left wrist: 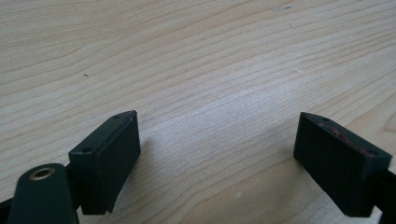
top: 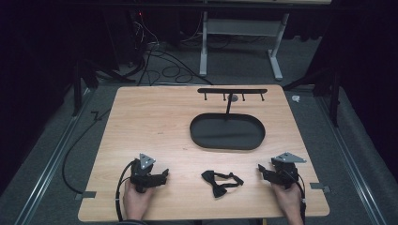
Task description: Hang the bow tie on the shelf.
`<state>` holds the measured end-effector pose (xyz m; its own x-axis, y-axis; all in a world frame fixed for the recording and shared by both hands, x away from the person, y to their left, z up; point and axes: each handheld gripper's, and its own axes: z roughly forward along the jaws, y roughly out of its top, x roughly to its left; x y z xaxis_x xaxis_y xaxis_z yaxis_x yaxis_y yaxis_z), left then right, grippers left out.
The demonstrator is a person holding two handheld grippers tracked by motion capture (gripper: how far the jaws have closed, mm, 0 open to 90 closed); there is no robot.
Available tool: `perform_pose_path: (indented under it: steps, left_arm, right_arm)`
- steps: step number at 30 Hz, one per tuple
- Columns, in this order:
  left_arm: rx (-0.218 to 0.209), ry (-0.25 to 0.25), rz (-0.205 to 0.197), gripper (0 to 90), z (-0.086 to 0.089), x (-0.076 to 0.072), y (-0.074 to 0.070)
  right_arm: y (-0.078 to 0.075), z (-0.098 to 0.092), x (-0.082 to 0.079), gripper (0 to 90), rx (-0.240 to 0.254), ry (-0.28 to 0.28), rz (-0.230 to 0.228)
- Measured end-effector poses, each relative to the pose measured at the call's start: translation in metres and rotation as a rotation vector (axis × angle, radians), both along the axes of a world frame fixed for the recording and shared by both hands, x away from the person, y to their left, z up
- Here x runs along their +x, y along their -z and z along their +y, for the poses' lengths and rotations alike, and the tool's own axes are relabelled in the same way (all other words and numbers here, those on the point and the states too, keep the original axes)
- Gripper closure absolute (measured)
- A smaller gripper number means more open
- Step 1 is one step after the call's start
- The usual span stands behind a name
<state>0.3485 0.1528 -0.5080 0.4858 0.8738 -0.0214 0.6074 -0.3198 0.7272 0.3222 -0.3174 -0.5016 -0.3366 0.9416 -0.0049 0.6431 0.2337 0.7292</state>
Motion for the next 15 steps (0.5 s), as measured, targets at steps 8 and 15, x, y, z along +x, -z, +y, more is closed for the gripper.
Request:
perform_pose_path:
  steps: [8,15]
  left_arm:
    - [-0.001,0.0,0.0,15.1,0.0001,0.0,0.0]
    - [0.0,0.001,-0.001,15.1,0.0002,-0.0002,0.0001]
  right_arm:
    - [-0.0001,-0.0009,0.0001,37.5,0.01,-0.001,0.002]
    - [-0.0001,-0.0017,0.0003,37.0,0.015,-0.007,0.003]
